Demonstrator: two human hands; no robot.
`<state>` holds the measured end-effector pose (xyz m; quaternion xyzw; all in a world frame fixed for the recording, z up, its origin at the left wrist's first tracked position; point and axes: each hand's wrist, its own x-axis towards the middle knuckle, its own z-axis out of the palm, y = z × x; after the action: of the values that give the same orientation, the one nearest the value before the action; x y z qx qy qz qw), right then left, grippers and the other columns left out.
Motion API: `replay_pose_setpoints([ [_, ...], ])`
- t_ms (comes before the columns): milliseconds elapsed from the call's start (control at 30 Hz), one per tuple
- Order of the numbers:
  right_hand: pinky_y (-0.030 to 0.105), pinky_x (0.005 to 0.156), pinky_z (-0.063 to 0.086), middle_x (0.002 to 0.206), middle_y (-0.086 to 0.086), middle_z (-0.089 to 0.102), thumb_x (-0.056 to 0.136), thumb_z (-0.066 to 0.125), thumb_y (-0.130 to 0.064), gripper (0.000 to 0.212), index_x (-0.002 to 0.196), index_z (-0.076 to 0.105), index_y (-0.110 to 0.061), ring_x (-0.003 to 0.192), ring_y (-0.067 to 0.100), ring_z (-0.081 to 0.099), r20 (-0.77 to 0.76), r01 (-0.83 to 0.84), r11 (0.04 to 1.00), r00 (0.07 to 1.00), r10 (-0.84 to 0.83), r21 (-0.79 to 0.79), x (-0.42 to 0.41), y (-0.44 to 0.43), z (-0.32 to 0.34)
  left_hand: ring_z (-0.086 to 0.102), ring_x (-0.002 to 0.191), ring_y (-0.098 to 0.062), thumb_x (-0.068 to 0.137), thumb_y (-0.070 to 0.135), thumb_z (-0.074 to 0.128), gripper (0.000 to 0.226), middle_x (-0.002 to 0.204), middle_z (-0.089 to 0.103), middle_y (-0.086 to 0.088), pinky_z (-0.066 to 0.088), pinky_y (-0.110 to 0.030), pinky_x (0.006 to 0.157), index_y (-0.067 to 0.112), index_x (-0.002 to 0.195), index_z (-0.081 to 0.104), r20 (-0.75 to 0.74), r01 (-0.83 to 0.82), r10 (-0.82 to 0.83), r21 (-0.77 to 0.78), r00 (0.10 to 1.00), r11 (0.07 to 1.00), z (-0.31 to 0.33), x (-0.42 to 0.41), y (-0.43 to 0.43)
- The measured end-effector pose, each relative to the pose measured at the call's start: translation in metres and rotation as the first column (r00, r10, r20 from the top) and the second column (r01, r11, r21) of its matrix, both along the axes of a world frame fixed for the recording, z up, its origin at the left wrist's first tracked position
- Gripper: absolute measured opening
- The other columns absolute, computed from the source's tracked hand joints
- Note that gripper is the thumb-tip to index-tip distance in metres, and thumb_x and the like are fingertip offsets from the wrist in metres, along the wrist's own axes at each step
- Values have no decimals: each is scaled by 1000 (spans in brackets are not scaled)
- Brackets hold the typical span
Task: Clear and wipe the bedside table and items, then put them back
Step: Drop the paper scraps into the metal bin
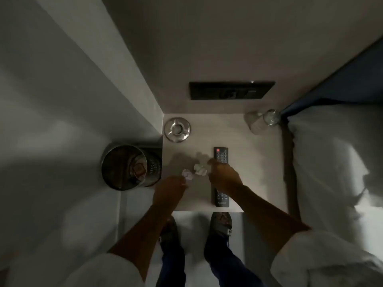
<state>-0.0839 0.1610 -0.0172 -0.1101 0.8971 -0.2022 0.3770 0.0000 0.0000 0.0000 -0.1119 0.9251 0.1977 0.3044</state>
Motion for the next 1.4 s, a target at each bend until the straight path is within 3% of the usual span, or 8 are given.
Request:
replay_pose_setpoints([
  [133,47,84,56,132,14,46,85,55,-4,64,141,37,-29,107,34,60,-85,-127,991,988,129,33,3,-21,-43,55,123,-24,103,28,43,35,138,56,-10,48,-35,100,14,133,56,-201,63,-59,14,978,998,-55,-4,-3],
  [333,47,79,56,127,14,42,86,54,0,42,126,57,-15,104,34,58,-150,-229,973,961,232,42,30,-45,-67,59,114,-24,97,19,55,25,125,64,-6,53,-39,93,15,117,70,-278,-23,57,126,959,992,-91,12,-14],
  [533,42,82,54,125,10,50,87,58,-6,39,125,55,-14,100,31,60,-96,-325,946,941,323,-6,59,-104,-63,70,99,-30,95,17,62,21,113,70,-15,48,-27,80,6,111,69,-354,-373,413,180,839,910,-79,69,-72],
  [667,41,81,55,116,10,61,89,60,-13,33,121,53,-13,98,29,63,-88,-277,955,959,268,-110,69,-164,-64,66,101,-30,95,26,61,22,107,71,-11,47,-32,81,12,110,65,-231,-622,636,139,736,771,-78,96,-134],
  [900,45,81,58,112,14,66,84,64,-9,38,120,55,-12,99,32,64,-48,-131,979,991,126,-155,77,-224,-80,66,90,-32,102,24,50,31,93,70,-18,55,-43,78,0,96,68,-223,-521,553,190,803,833,-86,91,-188],
  [1000,47,84,57,114,15,65,82,66,-6,40,121,56,-11,101,33,64,-45,-107,981,994,101,-160,82,-229,-89,67,87,-32,102,20,48,31,91,70,-21,51,-34,72,-4,96,68,-285,-529,555,170,781,831,-92,90,-188],
  [1200,45,85,57,117,13,66,82,61,2,47,126,56,-14,102,32,65,-48,-72,984,997,65,-165,100,-223,-95,61,113,-33,91,1,57,42,130,61,-14,53,-40,92,11,132,55,-159,-506,502,20,850,862,-105,90,-174],
  [1400,46,83,56,120,9,59,83,52,2,46,126,52,-16,104,28,59,-115,34,986,992,-53,-163,108,-164,-62,59,119,-35,91,1,56,43,130,64,-15,52,-46,98,10,133,58,-258,-296,297,42,920,954,-94,78,-163],
])
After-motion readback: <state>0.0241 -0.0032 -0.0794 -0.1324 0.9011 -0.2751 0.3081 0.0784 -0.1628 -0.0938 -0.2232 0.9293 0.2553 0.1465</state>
